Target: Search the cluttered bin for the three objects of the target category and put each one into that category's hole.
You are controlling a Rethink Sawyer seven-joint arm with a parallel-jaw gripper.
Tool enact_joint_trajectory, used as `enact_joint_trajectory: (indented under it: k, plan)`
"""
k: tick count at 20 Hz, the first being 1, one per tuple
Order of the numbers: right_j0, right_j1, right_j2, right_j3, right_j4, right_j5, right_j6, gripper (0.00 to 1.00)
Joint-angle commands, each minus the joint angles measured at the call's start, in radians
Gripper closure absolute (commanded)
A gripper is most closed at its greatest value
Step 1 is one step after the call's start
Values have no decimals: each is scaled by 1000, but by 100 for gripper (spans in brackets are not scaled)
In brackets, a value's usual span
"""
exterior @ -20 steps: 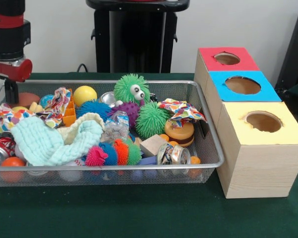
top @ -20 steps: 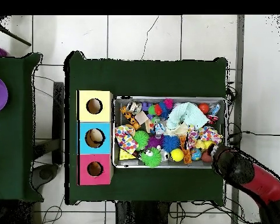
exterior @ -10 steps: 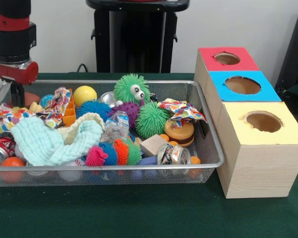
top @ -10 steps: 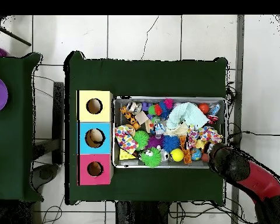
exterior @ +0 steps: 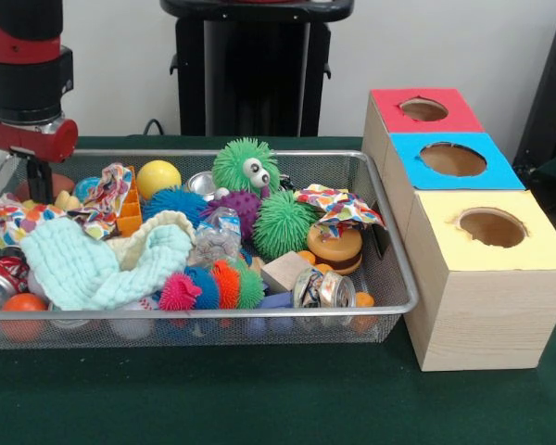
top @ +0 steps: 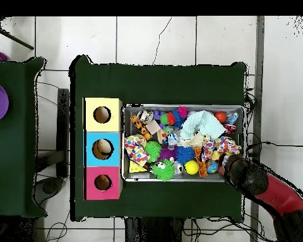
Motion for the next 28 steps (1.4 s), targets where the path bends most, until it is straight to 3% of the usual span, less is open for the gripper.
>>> enact_joint_trajectory:
  k: [1,13,24,25,28]
  plan:
    - [18,29,89,34,51,-23,159,100]
    - [40,-14,62,119,84,-43,200,100]
    - [34,1,73,119,98,-84,194,100]
    - [33,3,72,121,91,-113,194,0]
    - [42,-7,63,126,79,-135,195,0]
